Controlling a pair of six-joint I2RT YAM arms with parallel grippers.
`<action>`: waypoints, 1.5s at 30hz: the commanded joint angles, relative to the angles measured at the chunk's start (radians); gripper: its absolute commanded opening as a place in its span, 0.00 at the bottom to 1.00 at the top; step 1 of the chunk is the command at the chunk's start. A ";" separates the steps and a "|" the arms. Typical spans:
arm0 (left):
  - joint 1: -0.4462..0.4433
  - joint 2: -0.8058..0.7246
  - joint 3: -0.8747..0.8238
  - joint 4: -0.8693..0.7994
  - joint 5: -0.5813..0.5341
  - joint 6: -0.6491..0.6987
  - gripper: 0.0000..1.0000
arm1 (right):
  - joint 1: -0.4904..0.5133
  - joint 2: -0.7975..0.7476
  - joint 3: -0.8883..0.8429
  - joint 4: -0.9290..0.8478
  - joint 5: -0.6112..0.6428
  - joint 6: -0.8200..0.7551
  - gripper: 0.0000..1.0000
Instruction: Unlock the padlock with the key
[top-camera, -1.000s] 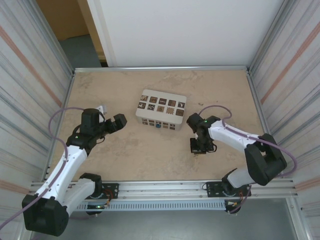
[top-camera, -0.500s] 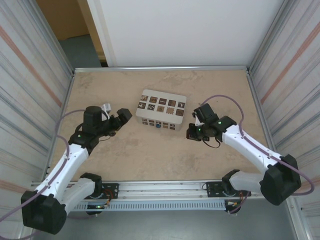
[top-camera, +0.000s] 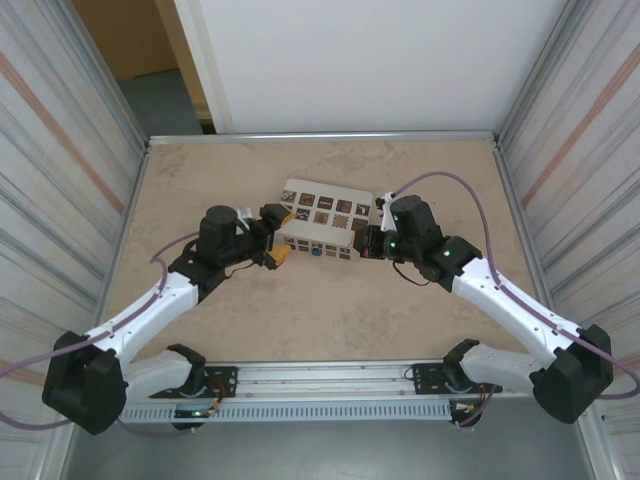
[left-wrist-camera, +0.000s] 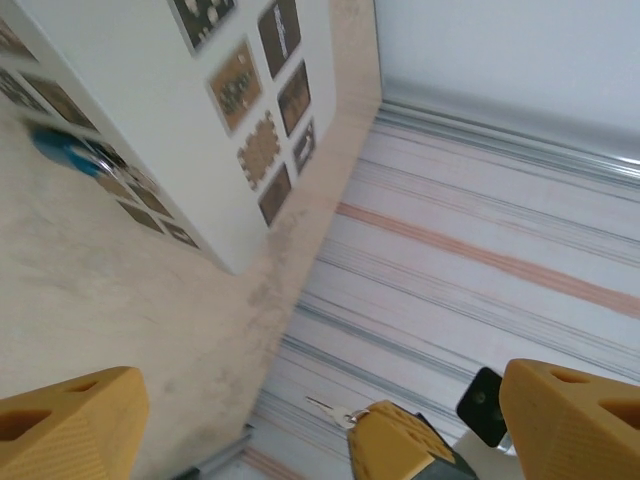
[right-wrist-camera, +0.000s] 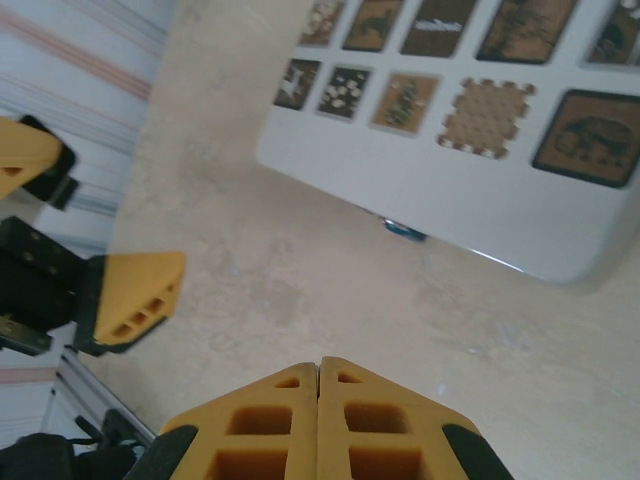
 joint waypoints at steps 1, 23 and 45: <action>-0.022 0.022 0.014 0.113 -0.028 -0.155 0.90 | 0.022 -0.011 0.024 0.099 -0.004 0.021 0.00; -0.114 0.138 0.060 0.269 -0.040 -0.261 0.87 | 0.152 0.196 0.120 0.280 0.009 0.053 0.00; -0.117 0.101 0.003 0.297 -0.117 -0.307 0.49 | 0.185 0.228 0.145 0.298 0.021 0.058 0.00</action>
